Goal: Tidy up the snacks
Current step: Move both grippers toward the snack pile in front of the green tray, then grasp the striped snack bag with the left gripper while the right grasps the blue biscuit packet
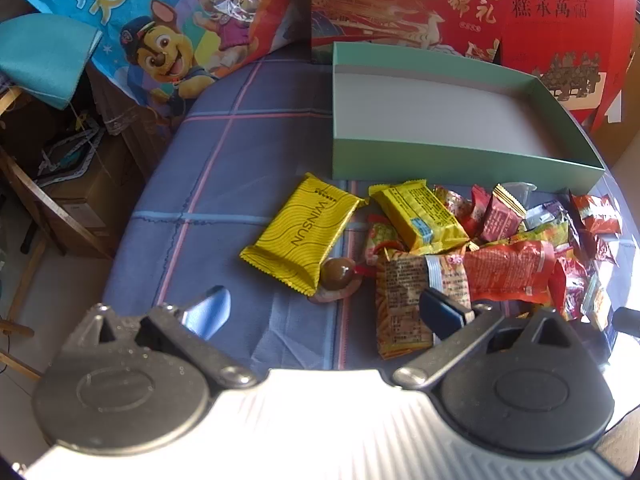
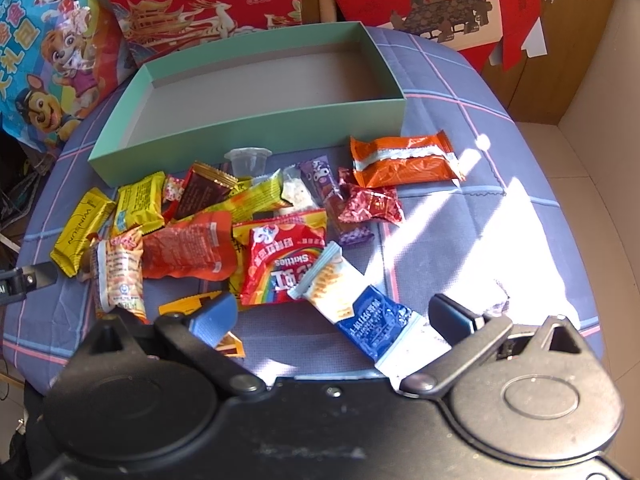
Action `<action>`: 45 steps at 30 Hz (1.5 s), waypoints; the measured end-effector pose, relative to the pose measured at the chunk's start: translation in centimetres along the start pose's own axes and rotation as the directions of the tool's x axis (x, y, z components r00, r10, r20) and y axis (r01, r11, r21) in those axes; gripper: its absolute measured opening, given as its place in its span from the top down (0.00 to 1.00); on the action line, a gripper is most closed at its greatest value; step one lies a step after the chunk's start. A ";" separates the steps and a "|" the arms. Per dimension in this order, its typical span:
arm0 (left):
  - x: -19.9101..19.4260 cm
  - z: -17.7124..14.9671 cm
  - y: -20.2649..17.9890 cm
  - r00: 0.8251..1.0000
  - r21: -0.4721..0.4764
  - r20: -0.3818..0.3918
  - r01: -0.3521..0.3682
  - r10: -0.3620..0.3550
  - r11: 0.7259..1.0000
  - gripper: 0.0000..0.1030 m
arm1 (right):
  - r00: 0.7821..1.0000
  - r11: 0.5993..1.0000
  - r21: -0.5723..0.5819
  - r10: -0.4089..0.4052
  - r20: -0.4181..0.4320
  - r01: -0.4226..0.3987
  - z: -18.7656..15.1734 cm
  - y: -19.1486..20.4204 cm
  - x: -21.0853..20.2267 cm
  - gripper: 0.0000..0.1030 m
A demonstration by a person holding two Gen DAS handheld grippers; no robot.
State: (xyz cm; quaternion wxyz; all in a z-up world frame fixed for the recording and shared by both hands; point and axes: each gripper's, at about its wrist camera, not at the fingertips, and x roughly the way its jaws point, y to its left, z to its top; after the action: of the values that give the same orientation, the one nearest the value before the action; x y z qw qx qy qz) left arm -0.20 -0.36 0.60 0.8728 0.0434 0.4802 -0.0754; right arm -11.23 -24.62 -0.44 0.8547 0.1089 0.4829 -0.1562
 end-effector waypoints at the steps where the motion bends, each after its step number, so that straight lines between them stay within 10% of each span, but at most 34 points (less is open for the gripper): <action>1: 0.0 0.0 0.0 1.000 0.001 -0.002 0.002 -0.002 1.000 0.00 | 1.000 1.000 0.000 0.000 -0.002 0.000 0.0 0.0 0.0 0.00; 45: 4.0 -0.9 -5.2 0.995 0.126 -0.056 0.085 -0.078 0.988 0.00 | 0.999 0.993 0.118 -0.009 -0.042 0.014 -1.2 -4.0 2.0 0.00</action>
State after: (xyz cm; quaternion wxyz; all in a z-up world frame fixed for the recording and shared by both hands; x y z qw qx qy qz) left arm 0.30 -5.68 -3.24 0.8520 0.0815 0.4977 -0.1407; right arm -12.69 -28.21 -2.90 0.8356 0.1598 0.4911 -0.1873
